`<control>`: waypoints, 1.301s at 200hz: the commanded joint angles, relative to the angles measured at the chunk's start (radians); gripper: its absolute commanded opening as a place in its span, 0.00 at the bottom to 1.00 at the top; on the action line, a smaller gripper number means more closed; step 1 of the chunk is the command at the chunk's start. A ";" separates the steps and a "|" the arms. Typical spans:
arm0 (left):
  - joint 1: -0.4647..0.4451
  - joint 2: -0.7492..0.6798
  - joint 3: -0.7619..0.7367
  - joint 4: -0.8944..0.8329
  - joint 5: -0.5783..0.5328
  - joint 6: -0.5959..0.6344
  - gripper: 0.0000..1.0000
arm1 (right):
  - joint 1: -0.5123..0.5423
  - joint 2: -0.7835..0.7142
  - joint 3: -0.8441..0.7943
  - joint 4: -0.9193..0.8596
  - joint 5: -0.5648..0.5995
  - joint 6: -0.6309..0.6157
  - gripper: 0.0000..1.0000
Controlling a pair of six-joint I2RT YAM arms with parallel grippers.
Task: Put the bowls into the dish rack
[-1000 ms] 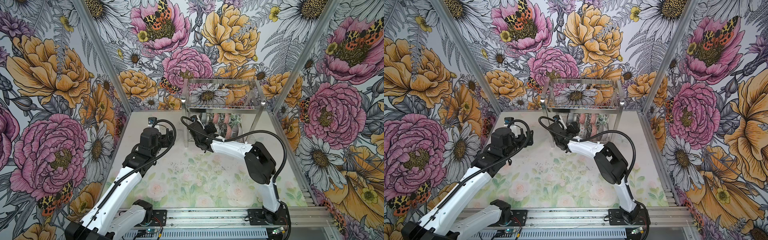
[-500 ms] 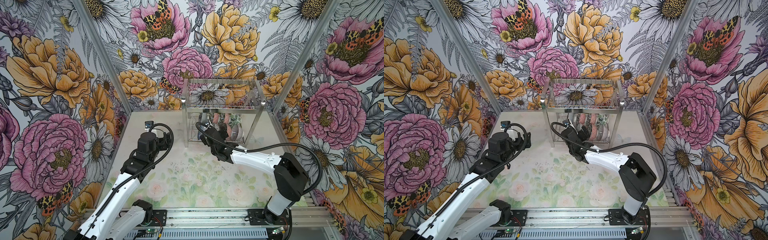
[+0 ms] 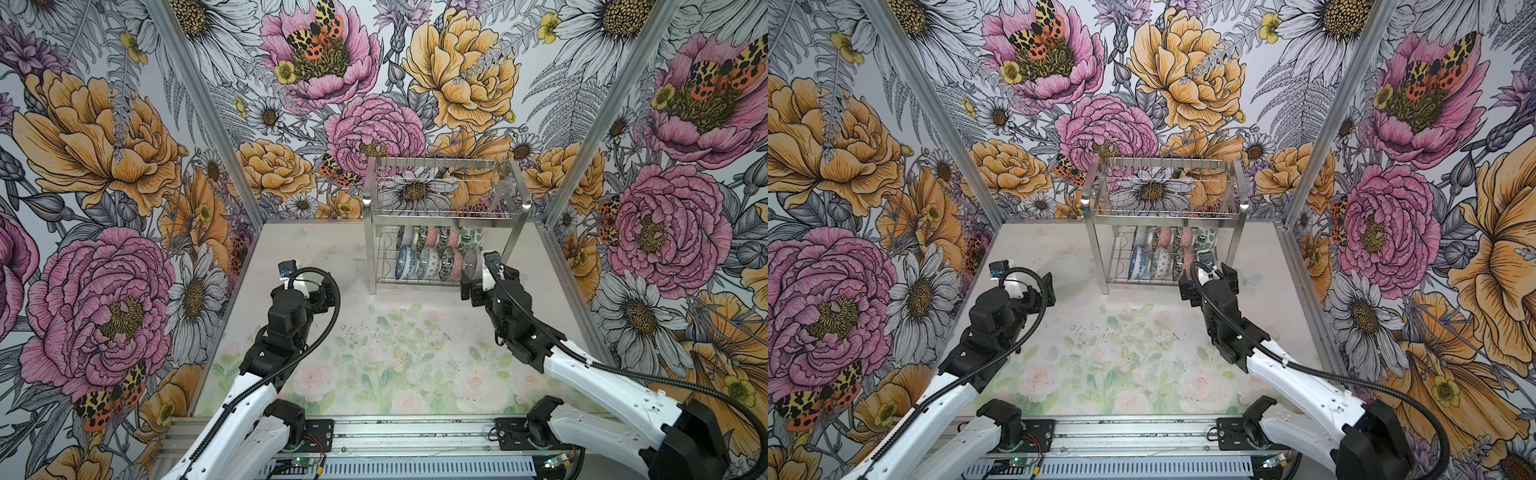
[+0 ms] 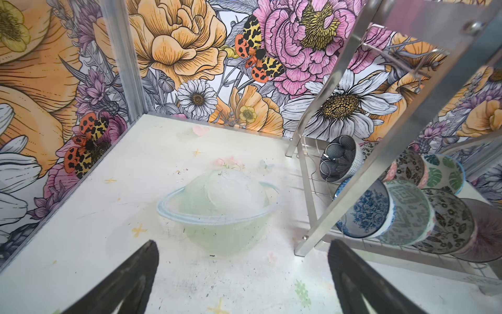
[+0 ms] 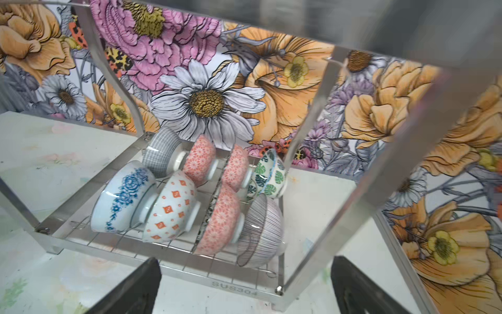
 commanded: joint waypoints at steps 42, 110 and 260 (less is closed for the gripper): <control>0.016 0.044 -0.239 0.456 -0.198 0.141 0.99 | -0.306 -0.185 -0.267 0.130 -0.031 0.056 0.99; 0.194 0.288 -0.295 0.702 -0.073 0.147 0.99 | -0.475 0.181 -0.348 0.521 -0.160 0.050 0.98; 0.322 0.850 -0.187 1.113 0.131 0.194 0.99 | -0.567 0.601 -0.218 0.800 -0.327 0.041 1.00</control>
